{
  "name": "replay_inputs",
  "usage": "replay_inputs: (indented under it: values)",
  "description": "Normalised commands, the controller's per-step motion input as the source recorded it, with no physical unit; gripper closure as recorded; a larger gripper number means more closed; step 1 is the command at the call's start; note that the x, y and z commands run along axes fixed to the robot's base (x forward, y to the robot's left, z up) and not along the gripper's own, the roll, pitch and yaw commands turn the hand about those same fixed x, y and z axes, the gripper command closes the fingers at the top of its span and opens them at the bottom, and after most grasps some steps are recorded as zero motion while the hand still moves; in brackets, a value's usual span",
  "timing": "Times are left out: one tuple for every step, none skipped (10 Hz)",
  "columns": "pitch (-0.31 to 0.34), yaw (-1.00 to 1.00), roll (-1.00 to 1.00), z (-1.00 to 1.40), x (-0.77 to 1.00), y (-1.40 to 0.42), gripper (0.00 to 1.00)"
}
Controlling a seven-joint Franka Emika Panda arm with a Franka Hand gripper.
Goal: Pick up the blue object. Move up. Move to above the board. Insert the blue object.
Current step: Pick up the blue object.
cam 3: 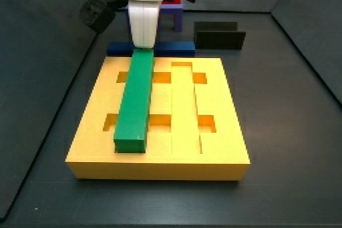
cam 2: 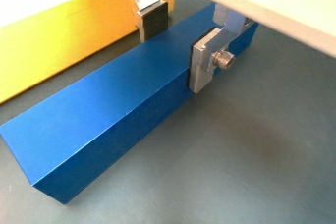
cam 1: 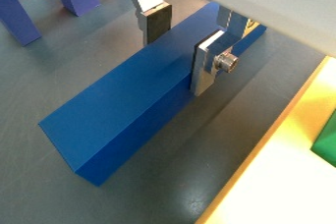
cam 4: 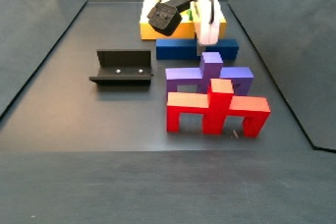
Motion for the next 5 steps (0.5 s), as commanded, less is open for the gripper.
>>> replay_inputs:
  values:
    - [0.000,0.00,0.00,0.00,0.00,0.00,1.00]
    - [0.000,0.00,0.00,0.00,0.00,0.00,1.00]
    - [0.000,0.00,0.00,0.00,0.00,0.00,1.00]
    - [0.000,0.00,0.00,0.00,0.00,0.00,1.00]
    - [0.000,0.00,0.00,0.00,0.00,0.00,1.00]
